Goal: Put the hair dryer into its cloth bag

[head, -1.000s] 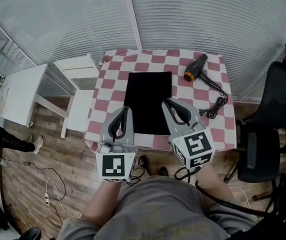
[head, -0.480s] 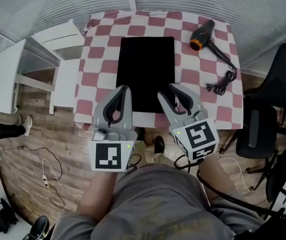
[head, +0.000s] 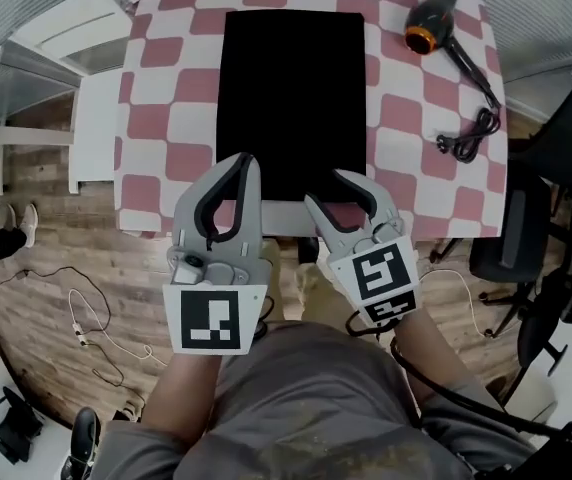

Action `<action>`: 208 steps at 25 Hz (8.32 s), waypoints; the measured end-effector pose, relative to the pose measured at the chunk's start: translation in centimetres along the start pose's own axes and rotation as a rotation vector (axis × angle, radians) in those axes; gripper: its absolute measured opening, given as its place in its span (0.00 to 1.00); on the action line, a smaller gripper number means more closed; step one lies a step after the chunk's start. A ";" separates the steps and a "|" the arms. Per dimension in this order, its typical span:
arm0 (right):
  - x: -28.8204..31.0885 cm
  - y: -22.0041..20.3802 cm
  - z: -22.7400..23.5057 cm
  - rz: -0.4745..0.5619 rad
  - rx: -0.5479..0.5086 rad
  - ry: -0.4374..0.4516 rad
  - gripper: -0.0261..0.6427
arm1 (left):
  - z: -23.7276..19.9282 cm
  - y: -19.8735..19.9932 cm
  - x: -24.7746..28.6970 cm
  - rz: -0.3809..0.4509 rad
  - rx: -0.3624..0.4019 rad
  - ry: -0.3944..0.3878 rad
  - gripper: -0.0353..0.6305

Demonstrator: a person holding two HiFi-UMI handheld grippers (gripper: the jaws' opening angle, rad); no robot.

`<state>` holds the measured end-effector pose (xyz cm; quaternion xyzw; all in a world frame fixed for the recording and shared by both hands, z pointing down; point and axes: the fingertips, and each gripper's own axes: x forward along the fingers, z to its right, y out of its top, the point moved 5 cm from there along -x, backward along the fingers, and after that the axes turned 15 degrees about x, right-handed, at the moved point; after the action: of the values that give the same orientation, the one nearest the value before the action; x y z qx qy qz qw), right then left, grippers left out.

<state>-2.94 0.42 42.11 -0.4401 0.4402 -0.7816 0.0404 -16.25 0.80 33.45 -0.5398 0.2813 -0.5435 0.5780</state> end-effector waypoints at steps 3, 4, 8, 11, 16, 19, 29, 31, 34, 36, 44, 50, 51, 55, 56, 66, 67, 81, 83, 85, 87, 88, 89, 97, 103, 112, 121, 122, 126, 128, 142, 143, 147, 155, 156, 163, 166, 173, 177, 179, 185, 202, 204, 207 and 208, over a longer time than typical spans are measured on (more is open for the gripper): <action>1.1 -1.3 0.3 -0.053 0.014 -0.031 0.32 | 0.0 -1.3 0.3 -0.013 -0.010 -0.017 0.05; 1.3 -1.8 0.4 -0.069 0.020 -0.040 0.31 | 0.0 -1.7 0.4 -0.020 -0.014 -0.022 0.05; 2.1 -3.4 0.8 -0.126 0.029 -0.063 0.29 | 0.1 -3.1 0.5 -0.041 -0.039 -0.031 0.05; 2.4 -3.9 0.6 -0.133 0.041 -0.064 0.26 | 0.2 -3.8 0.4 -0.048 -0.044 -0.041 0.05; 2.6 -4.0 0.2 -0.123 0.043 -0.044 0.19 | 0.5 -4.4 0.4 -0.055 -0.058 -0.048 0.05; 2.4 -3.6 0.3 -0.108 0.052 -0.029 0.12 | 0.6 -4.2 0.5 -0.054 -0.053 -0.047 0.05; -0.3 0.6 -0.9 -0.053 0.059 0.053 0.12 | -1.0 -1.0 -1.1 -0.007 0.018 -0.001 0.05; -0.2 0.5 -1.0 -0.080 0.043 0.047 0.12 | -1.2 -0.5 -1.4 0.001 0.023 0.005 0.05; 0.3 -0.5 -1.0 -0.120 0.037 0.030 0.13 | -1.1 -0.5 -1.7 -0.010 0.011 0.001 0.05; 0.8 -1.4 -0.7 -0.135 0.069 0.030 0.14 | -0.8 -0.9 -1.7 -0.024 0.015 -0.011 0.05; 2.6 -3.8 0.1 -0.173 0.108 0.023 0.13 | 0.5 -3.4 -1.3 -0.058 -0.012 -0.058 0.05; 2.6 -3.7 0.1 -0.183 0.105 0.042 0.13 | 0.7 -3.1 -1.5 -0.038 -0.002 -0.054 0.05; 2.2 -3.1 0.0 -0.169 0.112 0.046 0.12 | 0.7 -2.8 -1.6 -0.034 0.006 -0.054 0.05; 0.4 -0.2 -0.4 -0.102 0.156 0.070 0.12 | 0.5 -1.7 -2.2 -0.016 0.041 -0.049 0.05; 0.1 0.5 -0.5 -0.088 0.162 0.078 0.11 | 0.5 -1.4 -2.4 -0.010 0.053 -0.049 0.05; -2.8 6.9 -1.7 0.037 0.165 0.118 0.11 | 2.2 0.7 -3.0 0.000 0.160 -0.168 0.20; -3.0 7.4 -1.8 0.046 0.160 0.119 0.11 | 2.5 0.6 -2.9 -0.012 0.161 -0.183 0.25; -4.9 10.4 -1.7 0.100 0.116 0.113 0.11 | 3.7 1.4 1.2 -0.127 0.473 -0.186 0.39; -5.0 10.5 -1.8 0.102 0.113 0.113 0.11 | 3.6 1.5 1.5 -0.147 0.514 -0.173 0.33; -5.0 10.4 -1.7 0.100 0.114 0.112 0.11 | 3.5 1.8 1.8 -0.148 0.538 -0.170 0.15; -5.0 10.2 -1.4 0.102 0.117 0.110 0.12 | 3.6 2.1 2.1 -0.157 0.552 -0.184 0.07; -5.1 10.1 -1.3 0.106 0.116 0.108 0.12 | 3.7 2.2 2.2 -0.164 0.554 -0.193 0.07; -5.2 10.0 -1.1 0.113 0.114 0.107 0.13 | 3.7 2.2 2.4 -0.171 0.552 -0.202 0.07; -6.5 7.4 -1.4 0.111 -0.010 0.080 0.32 | 2.7 2.7 3.1 -0.223 0.509 -0.232 0.07; -5.2 5.8 -1.3 0.106 -0.109 -0.064 0.37 | 3.3 3.3 3.3 -0.229 0.534 -0.263 0.07; -6.3 5.6 0.0 0.137 -0.141 -0.231 0.14 | 4.0 2.8 3.1 -0.231 0.567 -0.303 0.07; -5.6 6.4 -3.9 0.151 -0.316 -0.156 0.35 | 4.7 2.7 2.8 -0.229 0.566 -0.316 0.07; -5.4 6.5 -3.9 0.149 -0.338 -0.181 0.30 | 4.7 2.6 2.7 -0.228 0.566 -0.318 0.07; -5.3 7.2 -3.7 0.163 -0.376 -0.209 0.11 | 4.6 2.2 2.2 -0.229 0.549 -0.324 0.07; -5.5 7.6 -3.6 0.167 -0.377 -0.194 0.10 | 4.5 2.0 2.1 -0.227 0.541 -0.325 0.07; -6.0 9.3 -2.7 0.185 -0.353 -0.195 0.10 | 3.6 2.0 2.3 -0.221 0.530 -0.263 0.07; -5.9 9.2 -2.5 0.182 -0.348 -0.196 0.10 | 3.5 2.2 2.4 -0.226 0.537 -0.273 0.07; -6.0 8.7 -2.1 0.173 -0.289 -0.142 0.15 | 3.6 2.5 3.0 -0.255 0.565 -0.312 0.07; -9.2 8.7 -0.5 0.238 -0.101 -0.012 0.22 | 3.8 3.1 3.8 -0.265 0.591 -0.348 0.07; -9.7 8.8 -0.1 0.254 -0.072 -0.012 0.22 | 3.7 3.1 3.8 -0.266 0.593 -0.349 0.07; -10.5 8.9 2.0 0.275 0.006 -0.140 0.21 | 3.4 2.8 3.7 -0.265 0.566 -0.376 0.07; -10.3 8.9 1.9 0.272 0.021 -0.178 0.21 | 3.2 2.6 3.7 -0.259 0.560 -0.389 0.07; -9.8 9.8 2.3 0.277 0.048 -0.260 0.21 | 2.4 2.7 4.1 -0.229 0.550 -0.429 0.07; -10.3 9.9 3.3 0.285 0.074 -0.322 0.21 | 2.5 2.9 4.4 -0.199 0.546 -0.471 0.07; -10.6 10.1 4.0 0.289 0.075 -0.341 0.21 | 2.4 3.0 4.5 -0.192 0.537 -0.477 0.07; -11.1 10.0 7.5 0.278 0.090 -0.359 0.22 | 1.8 3.1 4.8 -0.192 0.504 -0.467 0.07; -4.3 11.2 26.6 0.059 -0.031 -0.282 0.37 | 1.8 3.9 8.7 -0.118 0.455 -0.421 0.07; -2.9 11.0 28.6 0.013 -0.056 -0.277 0.41 | 1.8 3.5 8.9 -0.161 0.436 -0.408 0.07; -1.0 10.4 31.1 -0.049 -0.076 -0.270 0.43 | 1.6 3.2 9.2 -0.209 0.372 -0.366 0.07; -0.5 10.1 31.8 -0.065 -0.076 -0.268 0.43 | 1.6 3.2 9.3 -0.221 0.355 -0.355 0.07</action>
<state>17.10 -26.30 41.66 -0.5559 0.4455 -0.6995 0.0568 -11.45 -7.88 33.35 -0.5444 0.0151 -0.5409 0.6409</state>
